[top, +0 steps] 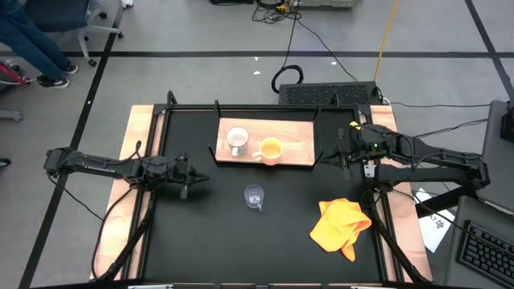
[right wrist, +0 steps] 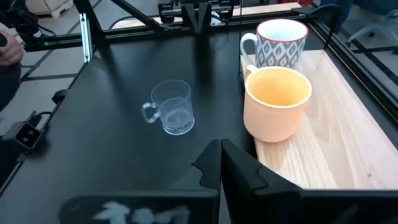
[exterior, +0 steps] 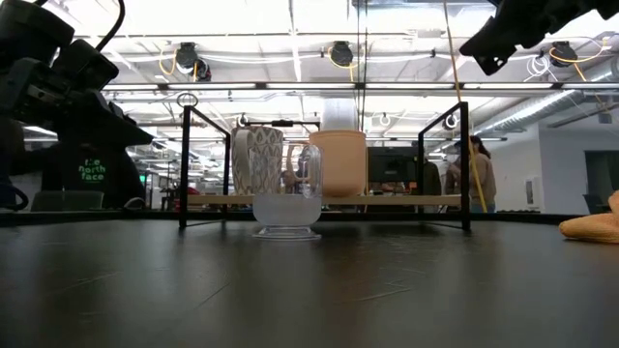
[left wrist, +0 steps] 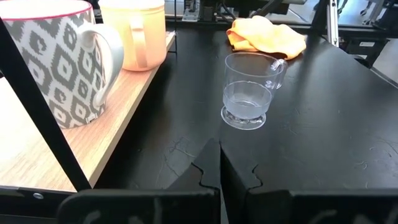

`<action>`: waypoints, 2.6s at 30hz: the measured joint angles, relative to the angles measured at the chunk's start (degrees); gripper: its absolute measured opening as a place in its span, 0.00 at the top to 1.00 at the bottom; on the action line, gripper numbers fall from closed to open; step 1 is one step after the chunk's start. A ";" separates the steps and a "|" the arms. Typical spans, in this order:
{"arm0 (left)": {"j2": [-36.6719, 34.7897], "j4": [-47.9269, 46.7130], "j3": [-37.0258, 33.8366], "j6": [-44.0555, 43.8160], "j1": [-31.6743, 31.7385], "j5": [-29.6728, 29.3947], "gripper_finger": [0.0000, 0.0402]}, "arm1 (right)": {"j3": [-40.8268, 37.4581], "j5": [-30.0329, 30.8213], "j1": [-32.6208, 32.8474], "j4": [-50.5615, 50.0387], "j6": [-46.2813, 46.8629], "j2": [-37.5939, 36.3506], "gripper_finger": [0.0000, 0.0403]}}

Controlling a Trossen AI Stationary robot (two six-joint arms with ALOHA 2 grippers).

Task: Stack small to large cups/mugs on shelf
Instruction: Put the transparent mug on the shelf

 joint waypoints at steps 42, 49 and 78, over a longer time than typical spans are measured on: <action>-0.02 2.47 0.00 0.15 0.00 -0.02 1.00 | -33.16 -0.01 10.54 42.02 0.54 -11.18 1.00; -0.02 2.75 0.00 0.35 -0.01 -0.02 1.00 | -36.24 -0.02 10.54 46.71 0.68 -11.30 1.00; 0.00 3.51 0.00 -1.68 0.00 -0.02 1.00 | -38.51 -0.07 10.54 48.89 0.90 -11.40 1.00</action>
